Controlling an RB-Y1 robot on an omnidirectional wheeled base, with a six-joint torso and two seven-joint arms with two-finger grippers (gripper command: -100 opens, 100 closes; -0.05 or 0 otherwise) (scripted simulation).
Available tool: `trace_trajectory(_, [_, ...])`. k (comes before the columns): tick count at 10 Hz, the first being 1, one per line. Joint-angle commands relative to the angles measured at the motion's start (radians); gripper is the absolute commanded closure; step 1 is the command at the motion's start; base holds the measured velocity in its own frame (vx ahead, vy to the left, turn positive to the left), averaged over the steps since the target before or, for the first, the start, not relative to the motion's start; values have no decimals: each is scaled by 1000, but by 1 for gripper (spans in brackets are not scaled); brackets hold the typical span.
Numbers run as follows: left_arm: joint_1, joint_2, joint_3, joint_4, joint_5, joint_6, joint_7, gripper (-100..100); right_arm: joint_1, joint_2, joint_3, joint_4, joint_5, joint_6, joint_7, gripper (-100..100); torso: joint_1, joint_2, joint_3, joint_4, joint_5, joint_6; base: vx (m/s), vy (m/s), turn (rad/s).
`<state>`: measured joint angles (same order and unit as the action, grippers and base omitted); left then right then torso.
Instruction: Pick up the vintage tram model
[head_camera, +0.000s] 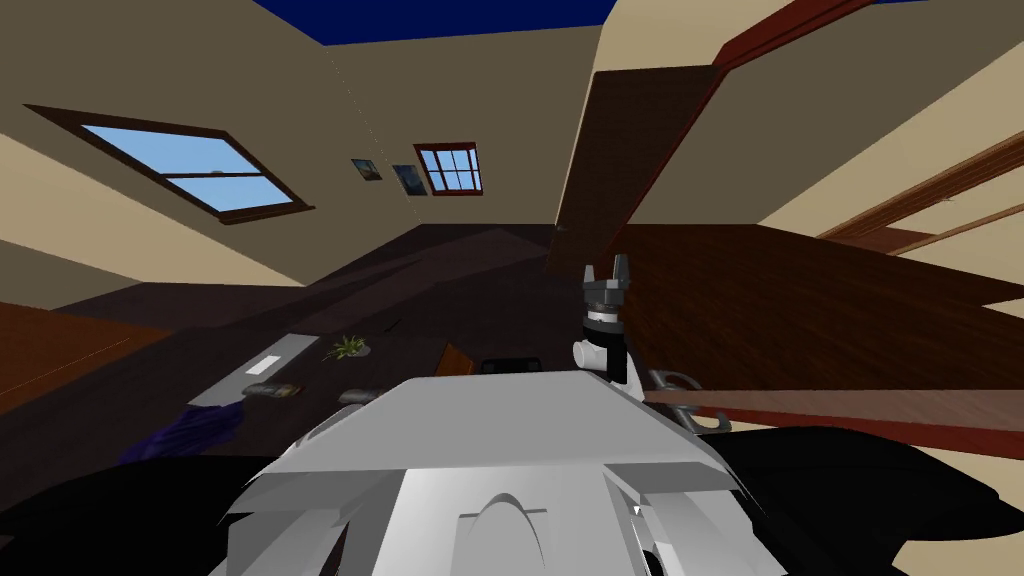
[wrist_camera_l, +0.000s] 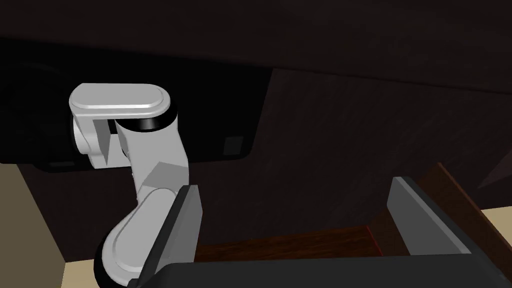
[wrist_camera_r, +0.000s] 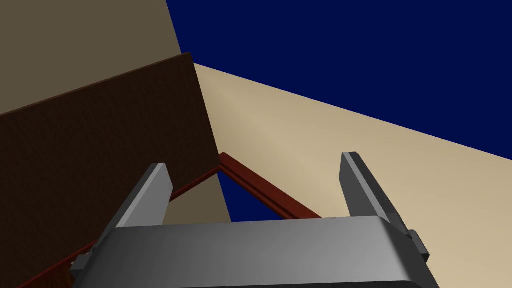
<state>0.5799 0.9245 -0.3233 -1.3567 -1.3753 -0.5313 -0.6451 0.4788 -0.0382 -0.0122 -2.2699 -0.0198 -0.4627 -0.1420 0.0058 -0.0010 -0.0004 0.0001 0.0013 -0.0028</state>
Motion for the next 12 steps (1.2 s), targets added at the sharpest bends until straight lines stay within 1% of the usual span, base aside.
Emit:
trace_trajectory(1, [0,14,2,50,-50,-8,-30,-100,0,0,0,0,0,0,0,0,0,0,0,0,0,0,-9,51,-264])
trace_trajectory(2, [0,14,2,58,-59,-8,-30,-100,0,0,0,0,0,0,0,0,1,0,0,0,0,1,-9,56,-136])
trace_trajectory(3, [4,36,3,89,-102,-11,-38,-100,0,0,0,0,0,0,0,0,1,0,0,0,0,0,-10,65,-200])
trace_trajectory(4, [4,36,3,91,-102,-11,-38,-100,0,0,0,0,0,0,0,0,2,0,0,0,0,1,-10,57,-137])
trace_trajectory(6, [11,79,6,150,-172,-16,-50,-100,0,0,0,0,0,0,0,0,2,0,0,0,0,0,-20,79,-255])
trace_trajectory(7, [11,79,6,150,-175,-16,-50,-100,0,0,0,0,0,0,0,0,3,0,0,0,0,1,-27,87,-113])
trace_trajectory(9, [17,113,11,197,-230,-18,-58,-100,0,0,0,0,0,0,0,0,3,0,0,0,1,1,-33,96,-166])
trace_trajectory(12, [23,148,17,241,-279,-19,-66,-100,0,0,0,0,0,0,0,0,5,1,1,0,1,0,-43,109,-148])
